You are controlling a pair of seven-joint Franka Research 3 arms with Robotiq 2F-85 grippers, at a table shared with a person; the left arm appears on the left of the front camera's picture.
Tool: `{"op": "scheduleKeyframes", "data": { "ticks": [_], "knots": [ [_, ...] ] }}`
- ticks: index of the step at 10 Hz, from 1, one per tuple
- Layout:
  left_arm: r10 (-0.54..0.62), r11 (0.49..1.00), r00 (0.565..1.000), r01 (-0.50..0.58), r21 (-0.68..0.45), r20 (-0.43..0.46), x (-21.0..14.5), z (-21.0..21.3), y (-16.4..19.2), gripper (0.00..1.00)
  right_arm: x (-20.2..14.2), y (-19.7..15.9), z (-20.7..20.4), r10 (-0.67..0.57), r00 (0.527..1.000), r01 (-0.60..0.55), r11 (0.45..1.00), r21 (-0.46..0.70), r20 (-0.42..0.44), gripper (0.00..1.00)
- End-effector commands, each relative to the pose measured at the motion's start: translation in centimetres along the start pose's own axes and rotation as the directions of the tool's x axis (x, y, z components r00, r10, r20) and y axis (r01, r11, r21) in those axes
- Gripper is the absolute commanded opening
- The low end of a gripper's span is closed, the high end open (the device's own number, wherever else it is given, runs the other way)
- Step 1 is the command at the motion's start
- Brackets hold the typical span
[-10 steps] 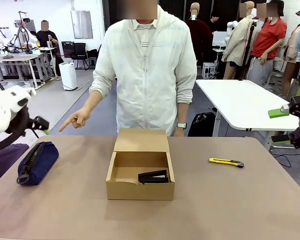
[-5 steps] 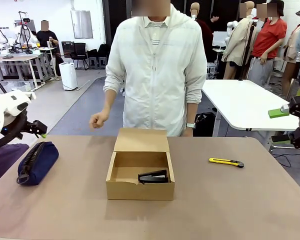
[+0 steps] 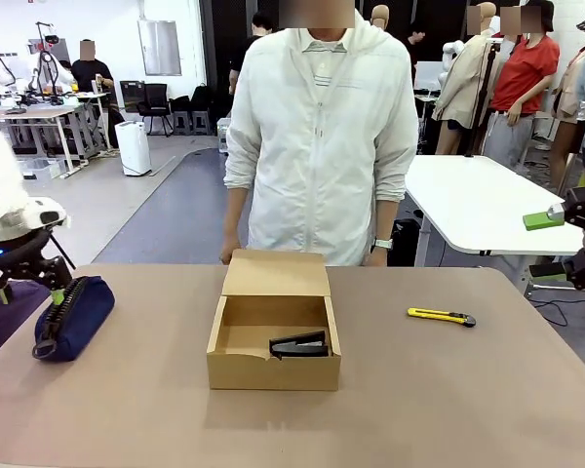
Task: Pack the items into the box.
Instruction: Pick up the item specified by the human and place it in the Mailer Box.
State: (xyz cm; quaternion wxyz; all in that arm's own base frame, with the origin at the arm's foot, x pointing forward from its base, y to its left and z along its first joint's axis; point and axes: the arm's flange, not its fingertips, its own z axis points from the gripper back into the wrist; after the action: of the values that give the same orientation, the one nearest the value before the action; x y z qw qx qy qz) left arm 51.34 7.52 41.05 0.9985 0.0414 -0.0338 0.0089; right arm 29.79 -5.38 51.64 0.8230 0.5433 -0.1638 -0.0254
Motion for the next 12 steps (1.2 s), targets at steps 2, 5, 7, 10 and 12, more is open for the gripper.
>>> {"op": "scheduleKeyframes", "data": {
  "ticks": [2,5,7,10,12],
  "knots": [
    [-0.004,0.999,0.986,-0.003,-0.043,-0.168,6.4,0.2,-2.0,1.00,0.3,0.4,-0.1,-0.001,1.000,0.001,1.000,0.030,0.013,1.00],
    [-0.002,0.994,0.994,-0.011,-0.112,-0.111,5.9,-1.2,-1.3,1.00,0.3,0.4,-0.1,-0.001,1.000,0.001,1.000,0.030,0.013,1.00],
    [-0.023,0.989,0.997,0.011,-0.151,-0.074,5.3,-1.5,-0.9,1.00,0.3,0.4,-0.1,-0.001,1.000,0.001,1.000,0.030,0.013,1.00],
    [-0.045,0.986,0.997,0.035,-0.161,-0.060,4.9,-3.0,-1.5,1.00,0.3,0.4,-0.1,-0.001,1.000,0.001,1.000,0.030,0.013,1.00],
    [-0.040,0.984,0.997,0.028,-0.174,-0.065,4.5,-5.6,-1.8,1.00,0.3,0.4,-0.1,-0.001,1.000,0.001,1.000,0.030,0.013,1.00]
  ]
}}
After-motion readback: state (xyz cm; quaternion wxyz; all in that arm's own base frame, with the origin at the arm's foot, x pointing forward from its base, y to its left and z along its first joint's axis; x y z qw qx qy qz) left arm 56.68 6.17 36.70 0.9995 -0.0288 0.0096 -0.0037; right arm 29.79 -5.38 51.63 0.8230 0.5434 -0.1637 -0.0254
